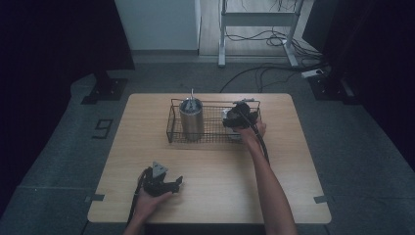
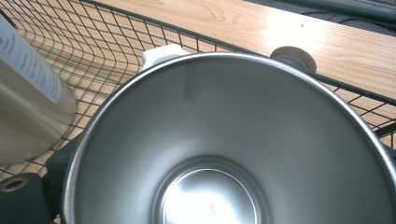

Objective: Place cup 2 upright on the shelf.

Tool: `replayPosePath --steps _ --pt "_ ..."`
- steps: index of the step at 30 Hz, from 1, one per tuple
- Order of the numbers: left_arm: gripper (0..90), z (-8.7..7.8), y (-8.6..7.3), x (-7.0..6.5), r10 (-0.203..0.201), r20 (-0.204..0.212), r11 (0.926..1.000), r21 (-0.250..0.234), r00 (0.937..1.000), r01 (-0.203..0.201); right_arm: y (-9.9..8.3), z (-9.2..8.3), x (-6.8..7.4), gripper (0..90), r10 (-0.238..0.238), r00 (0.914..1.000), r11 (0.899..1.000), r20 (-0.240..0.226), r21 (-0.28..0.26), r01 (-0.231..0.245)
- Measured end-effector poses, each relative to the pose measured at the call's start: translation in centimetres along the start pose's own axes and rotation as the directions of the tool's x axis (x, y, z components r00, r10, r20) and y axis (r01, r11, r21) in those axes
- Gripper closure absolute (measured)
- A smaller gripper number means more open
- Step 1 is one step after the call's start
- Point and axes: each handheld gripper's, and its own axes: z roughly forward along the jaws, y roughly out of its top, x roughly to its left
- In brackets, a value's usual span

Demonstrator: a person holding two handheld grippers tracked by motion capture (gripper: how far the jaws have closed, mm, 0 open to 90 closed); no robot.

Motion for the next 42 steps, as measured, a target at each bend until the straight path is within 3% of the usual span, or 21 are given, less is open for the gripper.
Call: replayPosePath --steps 10,23,28,32,35,42 --pt "14.5 -0.1 0.0 0.1 -0.001 0.001 1.0 -0.002 1.0 0.001 0.1 0.5 0.3 6.1 -0.043 0.9987 0.998 0.028 0.049 0.041" --pt "14.5 -0.1 0.1 0.1 -0.004 0.005 1.0 -0.004 1.0 0.004 0.1 0.4 -0.1 5.3 -0.02 0.9996 0.993 0.019 0.119 0.017" --pt "14.5 -0.1 0.1 0.1 -0.003 0.007 1.0 -0.002 1.0 0.003 0.0 0.0 0.1 3.7 -0.05 0.9975 0.99 0.049 0.134 0.043" --pt "14.5 -0.1 0.1 0.0 -0.004 0.01 1.0 0.0 0.9999 0.004 0.1 -0.4 0.1 0.3 -0.036 0.998 0.994 0.052 0.107 0.03" --pt "14.5 -0.2 0.1 0.1 -0.009 0.011 1.0 0.0 0.9999 0.009 0.3 -0.9 0.0 0.0 -0.004 0.9998 0.997 0.019 0.077 0.002" --pt "14.5 -0.3 0.0 0.4 -0.02 0.011 0.9998 -0.003 0.9997 0.02 0.4 -2.1 -0.4 0.0 0.024 0.9997 1.0 -0.001 0.005 -0.024"
